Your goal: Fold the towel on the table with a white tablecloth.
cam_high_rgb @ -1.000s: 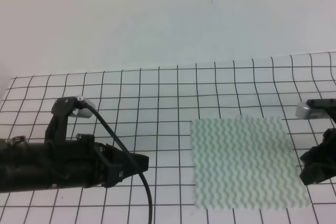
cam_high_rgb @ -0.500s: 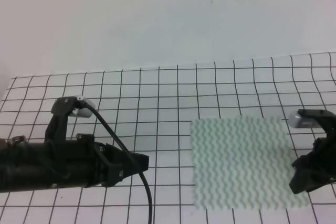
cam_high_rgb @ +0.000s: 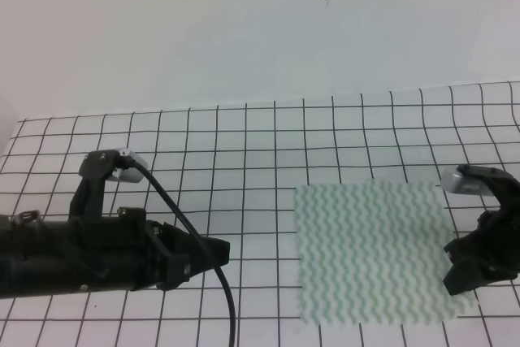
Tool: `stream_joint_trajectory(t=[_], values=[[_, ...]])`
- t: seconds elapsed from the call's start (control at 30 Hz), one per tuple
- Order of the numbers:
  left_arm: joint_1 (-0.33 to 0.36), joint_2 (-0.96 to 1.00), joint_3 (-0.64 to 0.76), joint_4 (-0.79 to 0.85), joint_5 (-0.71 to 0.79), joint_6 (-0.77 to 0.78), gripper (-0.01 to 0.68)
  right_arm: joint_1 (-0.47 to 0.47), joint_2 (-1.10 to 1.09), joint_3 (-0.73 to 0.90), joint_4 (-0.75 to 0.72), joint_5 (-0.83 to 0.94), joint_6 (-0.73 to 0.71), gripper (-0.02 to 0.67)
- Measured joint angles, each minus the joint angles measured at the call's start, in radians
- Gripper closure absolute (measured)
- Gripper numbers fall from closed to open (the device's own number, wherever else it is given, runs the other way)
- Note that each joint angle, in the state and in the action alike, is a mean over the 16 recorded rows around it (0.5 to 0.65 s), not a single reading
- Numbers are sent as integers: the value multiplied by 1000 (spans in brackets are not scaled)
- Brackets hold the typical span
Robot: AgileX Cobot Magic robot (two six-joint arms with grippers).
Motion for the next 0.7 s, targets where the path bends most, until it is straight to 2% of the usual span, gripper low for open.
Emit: stream_joint_trajectory(t=[0.33,0.7], values=[[0,16,-29,43,-100,21,535,-1,0,-63,77,-14,53,649],[0,115,-165,135,-148,1,537,-3,43,-220,139,-34,116,649]])
